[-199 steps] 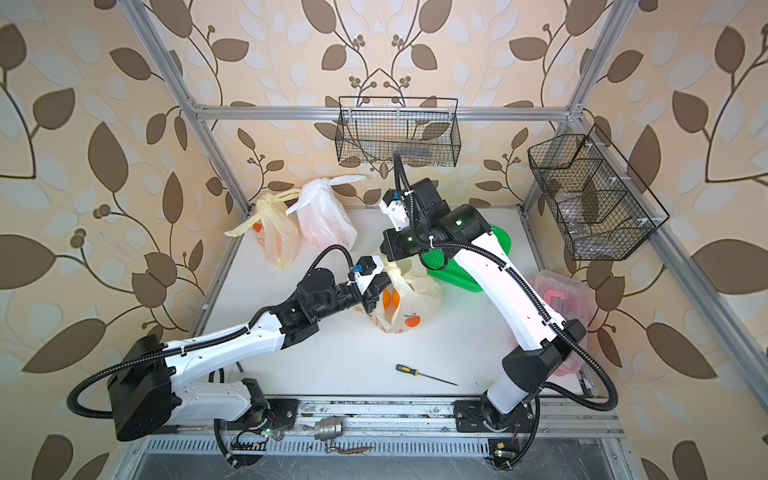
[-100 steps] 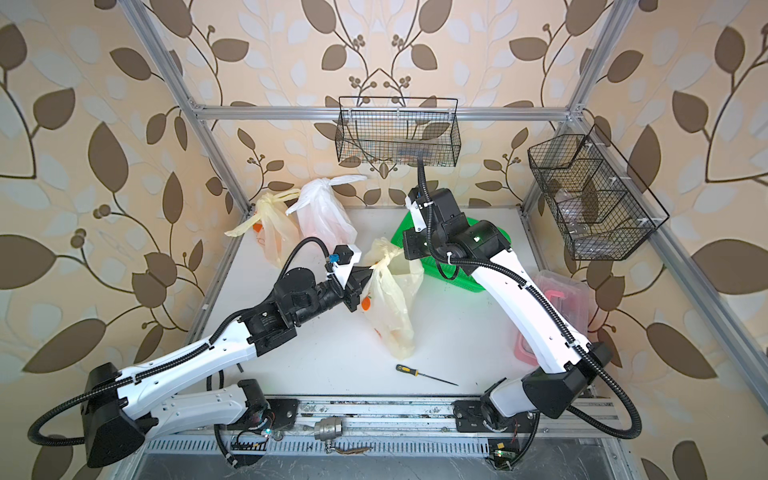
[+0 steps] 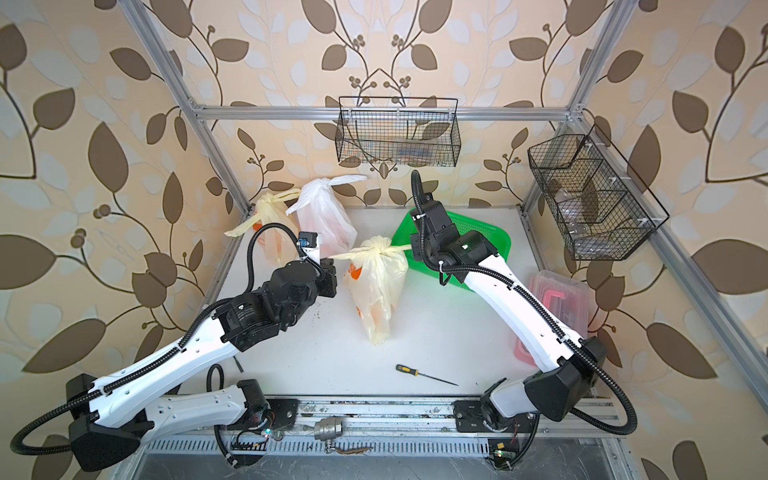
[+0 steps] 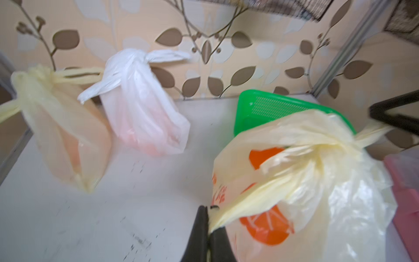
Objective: Place the oranges into plastic bags & tie knots
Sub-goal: Tie the plastic bag at the center of the board.
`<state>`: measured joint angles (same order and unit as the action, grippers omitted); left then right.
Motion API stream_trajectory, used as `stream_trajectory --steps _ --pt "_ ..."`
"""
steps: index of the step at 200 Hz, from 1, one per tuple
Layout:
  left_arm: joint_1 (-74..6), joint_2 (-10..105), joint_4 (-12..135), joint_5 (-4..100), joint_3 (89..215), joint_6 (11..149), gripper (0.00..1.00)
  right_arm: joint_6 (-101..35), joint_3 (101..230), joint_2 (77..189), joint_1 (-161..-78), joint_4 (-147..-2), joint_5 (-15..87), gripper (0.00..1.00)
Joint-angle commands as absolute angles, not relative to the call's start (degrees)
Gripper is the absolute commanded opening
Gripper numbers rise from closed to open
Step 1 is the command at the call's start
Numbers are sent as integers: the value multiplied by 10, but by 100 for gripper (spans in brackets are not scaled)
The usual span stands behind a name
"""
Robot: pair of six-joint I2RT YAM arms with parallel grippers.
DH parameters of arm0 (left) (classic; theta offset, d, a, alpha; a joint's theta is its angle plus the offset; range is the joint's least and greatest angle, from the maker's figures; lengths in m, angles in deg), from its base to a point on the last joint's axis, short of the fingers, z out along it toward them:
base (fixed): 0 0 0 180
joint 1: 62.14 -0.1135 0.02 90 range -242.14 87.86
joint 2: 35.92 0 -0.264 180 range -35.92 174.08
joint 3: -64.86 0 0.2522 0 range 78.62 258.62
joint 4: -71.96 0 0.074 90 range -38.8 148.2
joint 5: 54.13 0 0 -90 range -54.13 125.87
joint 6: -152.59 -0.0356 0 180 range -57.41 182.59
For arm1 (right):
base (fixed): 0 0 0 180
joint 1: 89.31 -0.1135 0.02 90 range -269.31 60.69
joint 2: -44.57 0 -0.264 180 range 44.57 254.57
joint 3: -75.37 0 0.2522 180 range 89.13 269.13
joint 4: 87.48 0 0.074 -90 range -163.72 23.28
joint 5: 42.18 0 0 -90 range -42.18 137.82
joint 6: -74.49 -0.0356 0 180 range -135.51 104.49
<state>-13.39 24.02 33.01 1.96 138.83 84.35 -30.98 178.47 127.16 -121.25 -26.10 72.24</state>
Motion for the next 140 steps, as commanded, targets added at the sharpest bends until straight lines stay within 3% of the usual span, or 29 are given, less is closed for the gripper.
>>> stream_trajectory --steps 1,28,58,109,140 --pt "-179 228 137 -131 1407 971 0 -328 1758 1258 -1155 -221 837 0" --pt "-204 205 122 -73 1376 984 0 -329 1751 1266 -1133 -238 812 0" --pt "-204 219 183 47 1396 924 0 -304 1787 1301 -1167 -269 788 0" --pt "-234 227 226 128 1401 880 0 -273 1890 1397 -1207 -333 729 0" --pt "-241 244 227 115 1395 885 0 -265 1908 1440 -1206 -372 683 0"
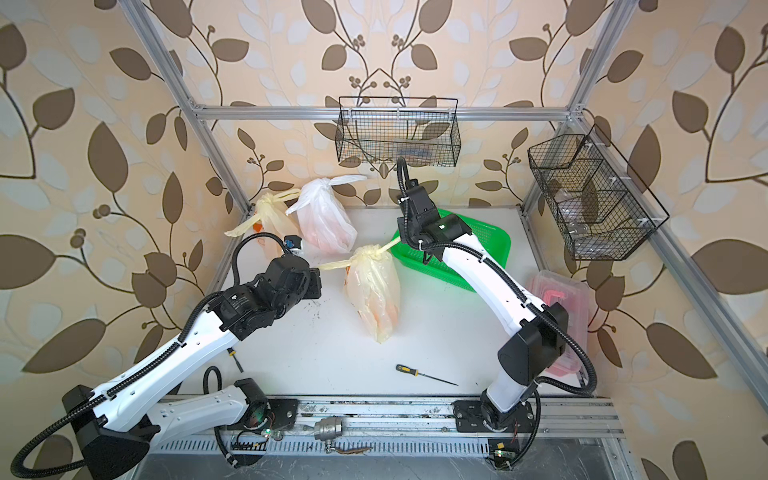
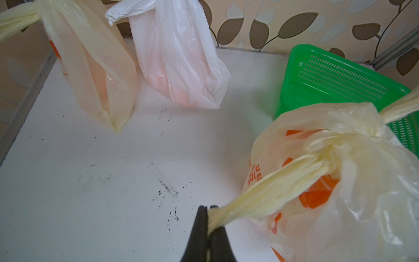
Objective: Place the oranges into plastic bags & tie knots
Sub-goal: Tie the plastic bag at the center of the board, then move the basket to the center of the board.
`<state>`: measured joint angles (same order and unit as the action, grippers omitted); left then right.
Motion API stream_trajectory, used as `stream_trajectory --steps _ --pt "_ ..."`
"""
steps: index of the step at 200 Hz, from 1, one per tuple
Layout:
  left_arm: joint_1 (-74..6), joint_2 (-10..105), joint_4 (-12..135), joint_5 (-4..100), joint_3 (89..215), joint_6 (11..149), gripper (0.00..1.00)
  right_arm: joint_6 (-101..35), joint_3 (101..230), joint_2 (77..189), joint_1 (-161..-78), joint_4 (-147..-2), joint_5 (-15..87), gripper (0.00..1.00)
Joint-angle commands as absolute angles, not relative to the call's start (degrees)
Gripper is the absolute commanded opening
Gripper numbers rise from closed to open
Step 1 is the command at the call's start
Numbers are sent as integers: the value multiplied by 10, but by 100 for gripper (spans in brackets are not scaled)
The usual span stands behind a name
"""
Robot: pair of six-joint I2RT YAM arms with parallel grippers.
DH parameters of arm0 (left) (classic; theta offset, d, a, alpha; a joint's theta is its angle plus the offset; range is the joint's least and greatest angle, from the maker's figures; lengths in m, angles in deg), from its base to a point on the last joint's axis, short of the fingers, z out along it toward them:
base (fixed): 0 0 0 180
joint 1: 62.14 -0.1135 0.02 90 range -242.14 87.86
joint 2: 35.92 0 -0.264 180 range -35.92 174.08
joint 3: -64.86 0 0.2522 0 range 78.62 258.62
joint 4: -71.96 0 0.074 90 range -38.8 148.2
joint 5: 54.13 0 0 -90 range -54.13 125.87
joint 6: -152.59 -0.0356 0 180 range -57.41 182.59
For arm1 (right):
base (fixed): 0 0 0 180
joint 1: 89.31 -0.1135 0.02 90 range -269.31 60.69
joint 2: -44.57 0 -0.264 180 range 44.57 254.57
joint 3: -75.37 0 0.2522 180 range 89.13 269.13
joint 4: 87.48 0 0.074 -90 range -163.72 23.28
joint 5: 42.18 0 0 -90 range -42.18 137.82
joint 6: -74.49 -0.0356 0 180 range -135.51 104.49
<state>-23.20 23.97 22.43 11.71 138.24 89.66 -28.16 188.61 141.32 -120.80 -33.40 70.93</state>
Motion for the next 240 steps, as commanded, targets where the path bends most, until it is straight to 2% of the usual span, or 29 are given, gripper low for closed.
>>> stream_trajectory --steps 1,37,49,62,67,71,84,94,112,130,168,207,240 --pt "-242 244 228 116 1395 885 0 -265 1909 1441 -1206 -373 682 0" --pt "-264 248 243 144 1398 870 1 -264 1911 1453 -1204 -386 683 0" --pt "-268 256 248 166 1393 865 41 -266 1902 1451 -1202 -386 680 2" --pt "-272 259 253 182 1384 871 82 -269 1880 1437 -1200 -394 674 32" --pt "-274 256 257 188 1379 875 94 -272 1865 1425 -1198 -403 669 46" --pt "-277 254 260 193 1374 877 98 -272 1851 1413 -1196 -414 663 55" --pt "-291 229 277 209 1353 889 99 -275 1777 1358 -1183 -472 634 88" --pt "-307 200 292 217 1331 901 99 -296 1716 1309 -1166 -519 608 94" --pt "-336 141 312 206 1291 917 99 -333 1608 1212 -1126 -589 568 96" --pt "-359 87 318 174 1254 928 99 -342 1494 1116 -1102 -629 572 96" --pt "-387 30 316 104 1191 955 99 -310 1385 1000 -1085 -531 577 95" --pt "-398 35 349 45 1140 977 99 -334 1299 988 -1070 -491 572 93" --pt "-428 54 393 22 1120 990 99 -372 1263 1041 -1000 -498 501 93"
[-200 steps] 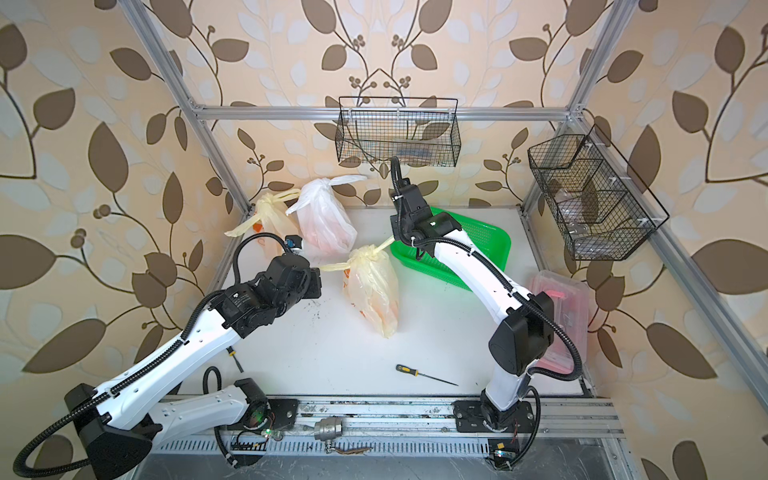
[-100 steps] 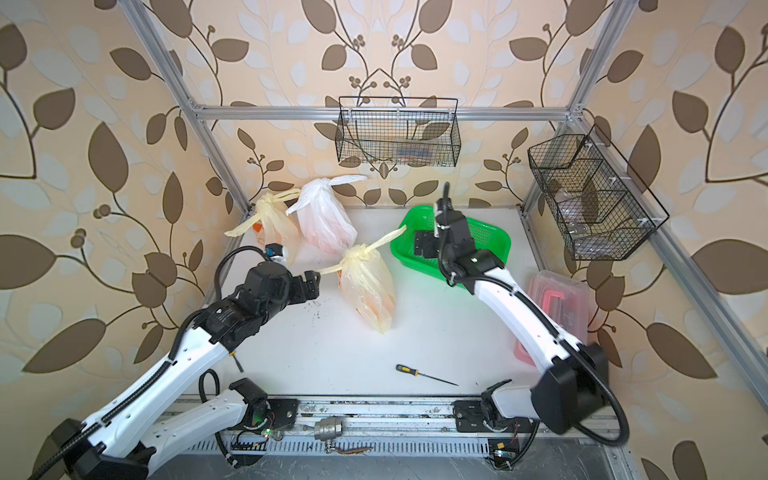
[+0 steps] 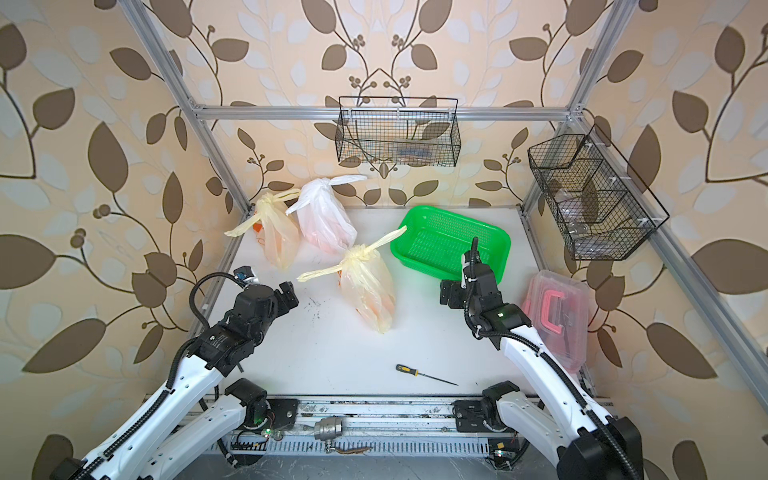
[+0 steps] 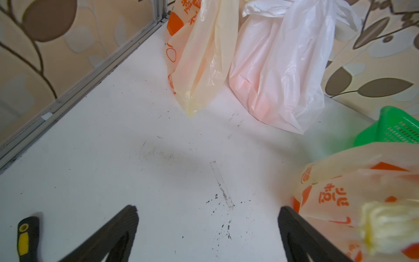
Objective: Place the oranges into plastic bags & tie knots
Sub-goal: Move the basket to the center of the board.
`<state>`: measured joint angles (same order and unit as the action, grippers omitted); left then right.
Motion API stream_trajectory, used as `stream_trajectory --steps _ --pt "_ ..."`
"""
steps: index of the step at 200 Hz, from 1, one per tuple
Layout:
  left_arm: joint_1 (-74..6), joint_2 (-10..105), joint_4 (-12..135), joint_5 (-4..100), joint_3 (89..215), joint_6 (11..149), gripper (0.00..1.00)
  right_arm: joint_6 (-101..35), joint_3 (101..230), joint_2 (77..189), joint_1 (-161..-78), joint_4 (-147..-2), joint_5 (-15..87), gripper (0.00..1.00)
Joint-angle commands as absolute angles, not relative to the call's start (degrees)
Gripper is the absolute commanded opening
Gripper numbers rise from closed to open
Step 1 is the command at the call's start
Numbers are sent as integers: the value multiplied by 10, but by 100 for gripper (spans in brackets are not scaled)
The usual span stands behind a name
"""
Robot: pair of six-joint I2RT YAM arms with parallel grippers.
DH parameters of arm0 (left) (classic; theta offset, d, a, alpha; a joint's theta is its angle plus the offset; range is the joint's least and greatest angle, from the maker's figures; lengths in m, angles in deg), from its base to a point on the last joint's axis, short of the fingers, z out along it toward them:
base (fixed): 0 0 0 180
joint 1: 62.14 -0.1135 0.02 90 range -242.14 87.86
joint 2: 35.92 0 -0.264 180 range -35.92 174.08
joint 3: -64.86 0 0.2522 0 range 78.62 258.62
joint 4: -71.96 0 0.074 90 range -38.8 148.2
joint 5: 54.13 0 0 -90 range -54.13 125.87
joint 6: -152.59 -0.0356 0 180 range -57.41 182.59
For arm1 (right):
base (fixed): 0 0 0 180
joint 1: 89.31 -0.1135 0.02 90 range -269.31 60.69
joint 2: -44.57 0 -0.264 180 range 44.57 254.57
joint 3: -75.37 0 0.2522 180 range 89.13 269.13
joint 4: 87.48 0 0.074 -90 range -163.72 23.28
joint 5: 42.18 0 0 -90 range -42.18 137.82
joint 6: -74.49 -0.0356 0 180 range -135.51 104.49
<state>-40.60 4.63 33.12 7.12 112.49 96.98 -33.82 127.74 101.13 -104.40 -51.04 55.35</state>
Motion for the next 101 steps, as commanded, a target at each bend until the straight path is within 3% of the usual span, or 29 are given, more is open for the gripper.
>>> stream_trajectory --steps 1,28,101 --pt "-429 56 395 20 1119 990 99 -373 1262 1044 -998 -498 498 92" --pt "-439 83 431 -36 1104 958 99 -371 1240 1078 -939 -520 450 92" --pt "-456 134 632 -135 1016 756 99 -292 1230 1149 -919 -738 637 100"
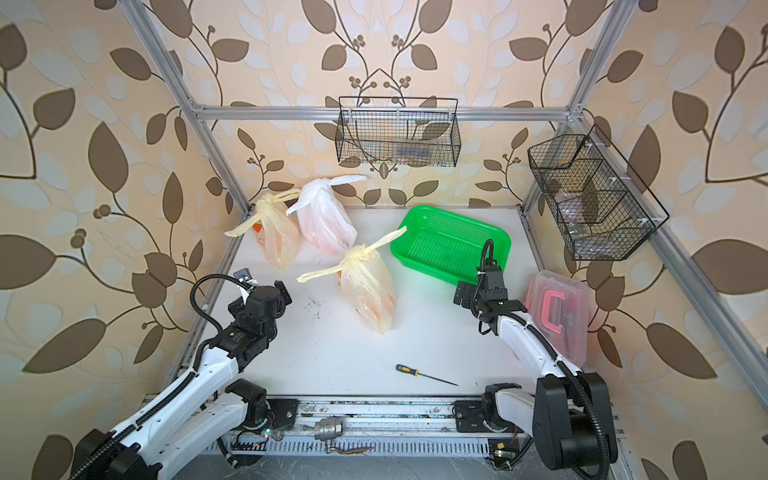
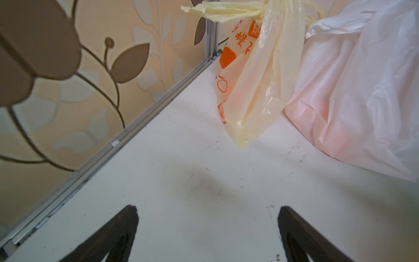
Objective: Place the oranges into plastic bags & tie knots
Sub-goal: Move the basket to the center of the board.
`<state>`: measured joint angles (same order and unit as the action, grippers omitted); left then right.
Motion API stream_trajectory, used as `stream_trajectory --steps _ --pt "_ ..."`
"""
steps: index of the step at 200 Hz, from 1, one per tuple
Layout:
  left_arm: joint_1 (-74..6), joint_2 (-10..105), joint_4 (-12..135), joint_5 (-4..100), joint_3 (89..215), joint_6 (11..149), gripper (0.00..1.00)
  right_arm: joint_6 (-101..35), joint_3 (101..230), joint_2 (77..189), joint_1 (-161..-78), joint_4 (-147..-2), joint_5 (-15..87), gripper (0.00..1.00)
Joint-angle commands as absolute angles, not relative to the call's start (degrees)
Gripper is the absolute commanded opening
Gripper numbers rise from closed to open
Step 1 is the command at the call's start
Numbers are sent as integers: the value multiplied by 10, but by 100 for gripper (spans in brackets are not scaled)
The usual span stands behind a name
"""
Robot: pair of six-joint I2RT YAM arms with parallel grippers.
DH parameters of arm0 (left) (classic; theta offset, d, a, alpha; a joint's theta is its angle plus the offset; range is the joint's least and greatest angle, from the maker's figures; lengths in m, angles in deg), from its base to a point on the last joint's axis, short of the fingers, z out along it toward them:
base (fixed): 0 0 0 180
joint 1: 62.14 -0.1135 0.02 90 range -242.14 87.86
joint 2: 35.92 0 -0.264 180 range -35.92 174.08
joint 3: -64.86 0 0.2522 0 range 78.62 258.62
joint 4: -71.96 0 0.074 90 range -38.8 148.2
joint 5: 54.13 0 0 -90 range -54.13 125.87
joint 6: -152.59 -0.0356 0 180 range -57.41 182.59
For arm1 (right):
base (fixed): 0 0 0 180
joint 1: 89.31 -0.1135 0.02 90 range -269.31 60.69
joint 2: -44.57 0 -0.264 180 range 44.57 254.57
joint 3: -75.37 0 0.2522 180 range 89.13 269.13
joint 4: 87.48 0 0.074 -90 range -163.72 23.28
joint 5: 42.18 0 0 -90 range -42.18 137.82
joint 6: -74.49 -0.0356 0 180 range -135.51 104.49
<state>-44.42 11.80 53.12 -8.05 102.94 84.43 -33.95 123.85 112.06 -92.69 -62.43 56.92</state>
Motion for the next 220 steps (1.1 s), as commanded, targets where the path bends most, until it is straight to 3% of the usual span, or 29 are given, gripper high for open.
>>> stream_trajectory --steps 1,53,100,145,164,177,220 --pt "-457 136 635 -134 1015 753 99 -290 1231 1152 -918 -740 637 100" --pt "-510 177 759 -64 963 698 99 -275 1260 1256 -881 -799 610 100" --pt "-542 216 902 9 907 672 99 -240 1192 1230 -883 -922 591 100" --pt "-567 315 1077 115 885 614 99 -185 1134 1197 -927 -1018 647 100" --pt "-581 321 1022 162 913 619 99 -180 1116 1197 -931 -1074 643 100" --pt "-596 330 1076 198 893 635 99 -172 1113 1203 -933 -1095 634 100" --pt "-632 498 1266 228 875 666 99 -167 1055 1199 -935 -1197 639 100"
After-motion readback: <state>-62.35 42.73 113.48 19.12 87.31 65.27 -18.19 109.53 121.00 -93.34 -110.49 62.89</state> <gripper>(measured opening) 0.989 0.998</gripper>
